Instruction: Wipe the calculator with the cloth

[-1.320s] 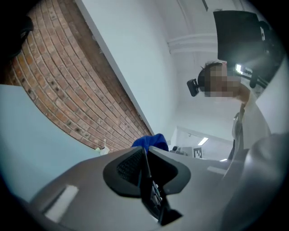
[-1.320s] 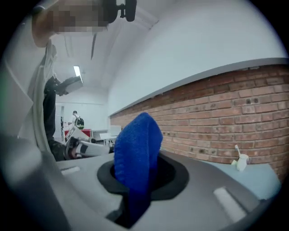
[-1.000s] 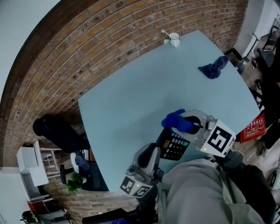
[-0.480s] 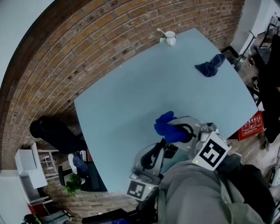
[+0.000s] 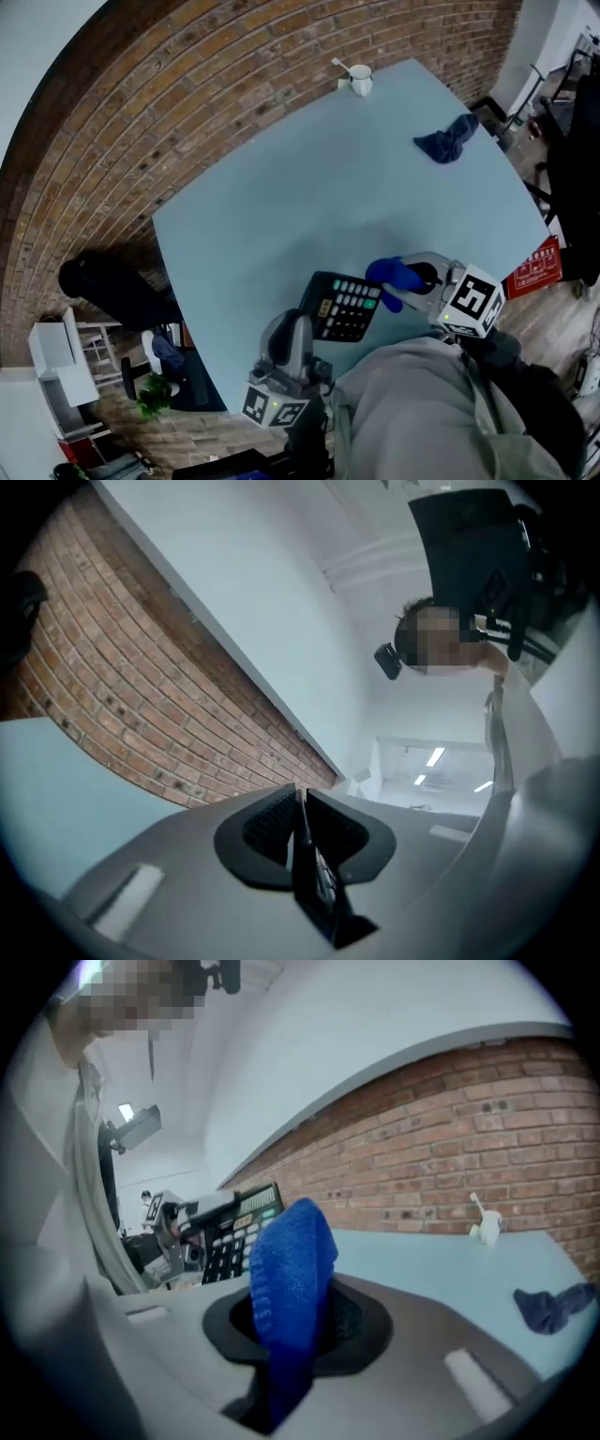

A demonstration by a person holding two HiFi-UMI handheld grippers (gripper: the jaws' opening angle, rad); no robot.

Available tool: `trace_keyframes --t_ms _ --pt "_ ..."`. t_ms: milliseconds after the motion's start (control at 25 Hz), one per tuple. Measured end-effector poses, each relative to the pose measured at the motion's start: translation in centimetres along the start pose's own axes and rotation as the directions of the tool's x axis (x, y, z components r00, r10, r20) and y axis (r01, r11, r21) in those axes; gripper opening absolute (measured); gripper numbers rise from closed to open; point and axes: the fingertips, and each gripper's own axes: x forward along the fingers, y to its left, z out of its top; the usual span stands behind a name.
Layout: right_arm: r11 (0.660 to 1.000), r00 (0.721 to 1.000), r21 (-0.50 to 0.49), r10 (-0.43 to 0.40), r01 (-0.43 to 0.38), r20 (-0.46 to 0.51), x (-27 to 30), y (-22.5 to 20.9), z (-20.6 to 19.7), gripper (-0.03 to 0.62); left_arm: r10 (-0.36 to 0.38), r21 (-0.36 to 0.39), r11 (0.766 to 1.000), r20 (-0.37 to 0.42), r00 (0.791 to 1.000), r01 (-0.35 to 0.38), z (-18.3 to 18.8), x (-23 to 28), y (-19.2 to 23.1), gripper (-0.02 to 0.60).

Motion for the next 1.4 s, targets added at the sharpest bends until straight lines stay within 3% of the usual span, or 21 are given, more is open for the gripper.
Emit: trace_keyframes --t_ms 120,240,320,400,480,600,720,800,920,1000,1040,1120,1200,1280,1320,1400 --pt "0.993 0.987 -0.091 -0.056 0.071 0.153 0.0 1.0 4.5 0.067 0.006 -0.066 0.998 0.022 1.0 -0.005 -0.6 0.7 -0.1 0.04" --pt "0.968 0.989 -0.231 -0.07 0.099 0.128 1.3 3.7 5.7 0.069 0.052 -0.095 0.994 0.036 0.998 -0.049 -1.0 1.4 -0.2 0.04" --pt "0.961 0.997 -0.278 0.038 -0.019 0.063 2.2 7.4 4.9 0.069 0.082 -0.119 0.99 0.041 0.996 -0.076 -1.0 1.6 0.2 0.04" --pt "0.936 0.979 -0.291 0.204 -0.2 -0.017 3.0 11.8 3.4 0.069 0.086 -0.131 0.988 0.042 0.995 -0.079 -1.0 1.7 0.4 0.04" --pt "0.91 0.968 -0.332 0.244 -0.248 -0.053 3.1 13.4 2.7 0.069 0.066 -0.134 0.989 0.039 0.997 -0.06 -1.0 1.8 0.1 0.04" --pt "0.924 0.985 -0.361 0.16 -0.124 0.071 2.6 9.6 5.6 0.069 0.026 -0.144 0.989 0.035 0.999 -0.021 -1.1 1.8 -0.8 0.04" --pt "0.952 0.977 -0.303 0.021 0.046 0.214 1.9 5.1 9.3 0.069 0.01 -0.163 0.987 0.034 0.999 -0.004 -1.4 1.9 -1.6 0.04" --pt "0.954 0.979 -0.29 -0.011 0.071 0.204 2.2 4.8 9.7 0.069 0.024 -0.188 0.982 0.044 0.999 -0.015 -1.5 2.0 -1.5 0.04" --pt "0.928 0.993 -0.355 0.121 -0.111 0.006 3.8 9.7 6.3 0.069 0.08 -0.185 0.98 0.044 0.996 -0.071 -1.2 1.7 -0.3 0.04" --pt "0.902 0.972 -0.361 0.218 -0.237 -0.092 4.2 12.9 3.9 0.069 0.101 -0.188 0.978 0.038 0.994 -0.093 -1.2 1.5 0.4 0.04" --pt "0.898 0.965 -0.354 0.239 -0.261 -0.107 4.0 13.4 3.2 0.069 0.099 -0.187 0.978 0.038 0.994 -0.09 -1.1 1.4 0.4 0.04" --pt "0.914 0.978 -0.349 0.202 -0.209 -0.056 3.5 11.7 3.9 0.069 0.076 -0.183 0.981 0.045 0.996 -0.066 -0.9 1.3 -0.1 0.04" --pt "0.934 0.993 -0.353 0.093 -0.062 0.072 2.5 7.6 6.2 0.069 0.057 -0.186 0.981 0.052 0.997 -0.046 -0.9 1.2 -0.5 0.04" --pt "0.949 0.985 -0.302 -0.034 0.085 0.171 1.6 3.6 7.8 0.069 0.065 -0.202 0.978 0.062 0.996 -0.051 -0.9 1.2 -0.4 0.04" --pt "0.958 0.982 -0.264 -0.068 0.114 0.174 1.4 2.7 7.9 0.069 0.077 -0.212 0.975 0.069 0.995 -0.061 -0.8 1.3 -0.2 0.04" --pt "0.969 0.994 -0.239 -0.029 0.053 0.101 1.6 4.1 6.9 0.069 0.107 -0.232 0.969 0.084 0.991 -0.085 -0.5 1.5 0.5 0.04"
